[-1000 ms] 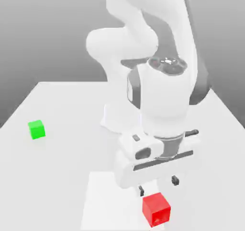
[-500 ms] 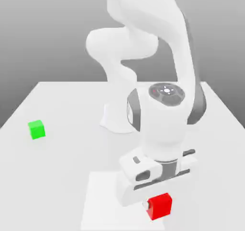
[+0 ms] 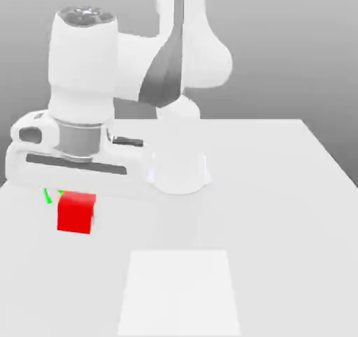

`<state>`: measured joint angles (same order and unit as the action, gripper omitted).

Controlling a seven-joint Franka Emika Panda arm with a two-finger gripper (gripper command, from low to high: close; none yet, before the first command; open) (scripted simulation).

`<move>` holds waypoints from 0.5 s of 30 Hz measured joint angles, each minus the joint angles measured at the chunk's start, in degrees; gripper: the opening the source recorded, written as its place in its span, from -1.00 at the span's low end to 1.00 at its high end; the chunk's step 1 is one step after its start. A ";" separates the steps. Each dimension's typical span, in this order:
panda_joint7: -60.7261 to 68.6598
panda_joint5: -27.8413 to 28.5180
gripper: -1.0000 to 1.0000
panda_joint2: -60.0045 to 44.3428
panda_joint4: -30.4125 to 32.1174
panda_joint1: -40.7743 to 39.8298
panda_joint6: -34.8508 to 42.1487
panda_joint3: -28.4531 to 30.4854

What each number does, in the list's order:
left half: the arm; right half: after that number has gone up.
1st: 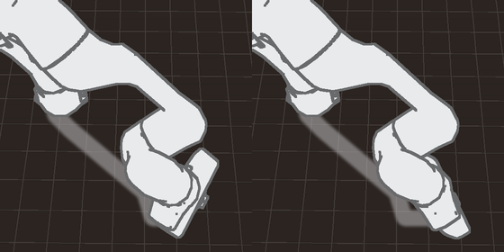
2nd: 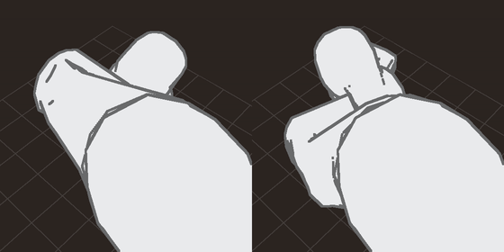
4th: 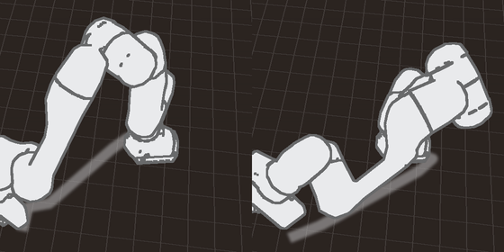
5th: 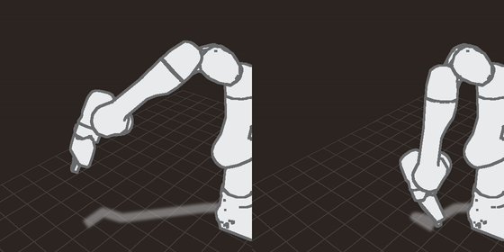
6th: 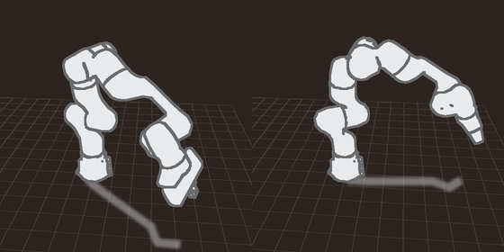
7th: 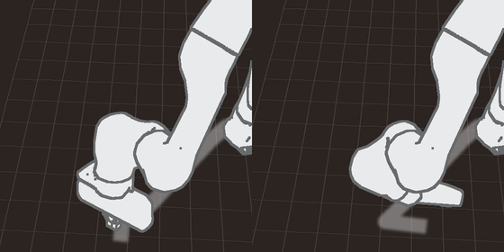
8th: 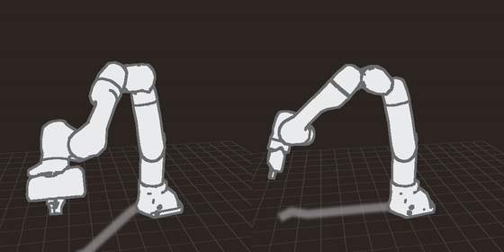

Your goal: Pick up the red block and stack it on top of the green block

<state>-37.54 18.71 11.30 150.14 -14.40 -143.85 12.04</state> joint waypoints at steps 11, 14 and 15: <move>2.37 5.53 -1.00 9.67 6.37 -15.87 1.97 11.91; 3.50 6.20 -1.00 10.42 8.29 -19.72 1.18 15.38; 3.88 6.37 -1.00 10.46 8.94 -20.91 0.76 16.56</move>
<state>-33.66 25.08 21.77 159.08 -35.31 -143.09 28.59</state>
